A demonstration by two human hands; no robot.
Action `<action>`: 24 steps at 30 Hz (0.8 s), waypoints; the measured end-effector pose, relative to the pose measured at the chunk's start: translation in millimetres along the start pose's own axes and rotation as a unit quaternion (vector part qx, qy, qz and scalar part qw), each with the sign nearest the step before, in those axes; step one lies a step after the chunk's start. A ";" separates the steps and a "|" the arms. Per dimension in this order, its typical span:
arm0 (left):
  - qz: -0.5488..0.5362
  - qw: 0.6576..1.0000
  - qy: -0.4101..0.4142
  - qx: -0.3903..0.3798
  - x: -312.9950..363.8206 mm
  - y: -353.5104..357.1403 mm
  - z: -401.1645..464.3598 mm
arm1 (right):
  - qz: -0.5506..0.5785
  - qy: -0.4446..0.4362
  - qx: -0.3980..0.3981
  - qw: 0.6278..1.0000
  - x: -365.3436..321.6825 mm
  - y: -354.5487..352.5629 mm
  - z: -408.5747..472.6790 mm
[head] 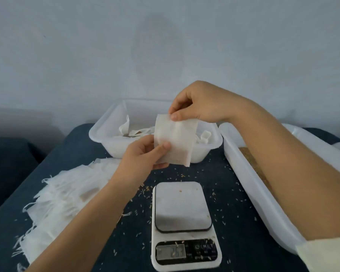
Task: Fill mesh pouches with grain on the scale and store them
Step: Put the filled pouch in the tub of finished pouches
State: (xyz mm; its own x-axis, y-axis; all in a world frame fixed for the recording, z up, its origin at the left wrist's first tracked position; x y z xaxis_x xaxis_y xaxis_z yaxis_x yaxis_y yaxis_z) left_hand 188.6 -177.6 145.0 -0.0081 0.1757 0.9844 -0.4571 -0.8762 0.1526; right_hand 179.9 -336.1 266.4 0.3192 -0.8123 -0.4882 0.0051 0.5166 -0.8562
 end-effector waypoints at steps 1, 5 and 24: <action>-0.008 1.000 -0.006 0.004 0.0 -2.0 3.5 | -0.020 -0.006 -0.009 1.000 -0.5 -4.8 8.8; -0.013 0.998 -0.044 0.039 -4.4 -16.9 14.8 | -0.053 -0.018 0.005 0.998 6.7 -24.2 45.5; 0.039 0.982 -0.123 0.140 -35.7 -99.0 25.4 | -0.242 0.107 0.027 0.964 127.0 75.7 189.1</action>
State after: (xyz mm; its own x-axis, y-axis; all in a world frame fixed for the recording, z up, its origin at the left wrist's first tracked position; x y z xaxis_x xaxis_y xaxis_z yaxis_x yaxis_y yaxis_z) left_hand 256.7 -108.5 97.0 0.1978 0.0204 0.9800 -0.2012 -0.9777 0.0610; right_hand 400.1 -349.0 171.6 0.0640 -0.9960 -0.0626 0.1559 0.0719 -0.9852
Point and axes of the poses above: each hand's wrist, its own z-axis towards the middle knuckle, its own y-axis out of the palm, x = y × z, the point moved 2 cm from there along z, towards the middle knuckle, and after that the axes turned 6 degrees about -y, right-handed, at the moved point
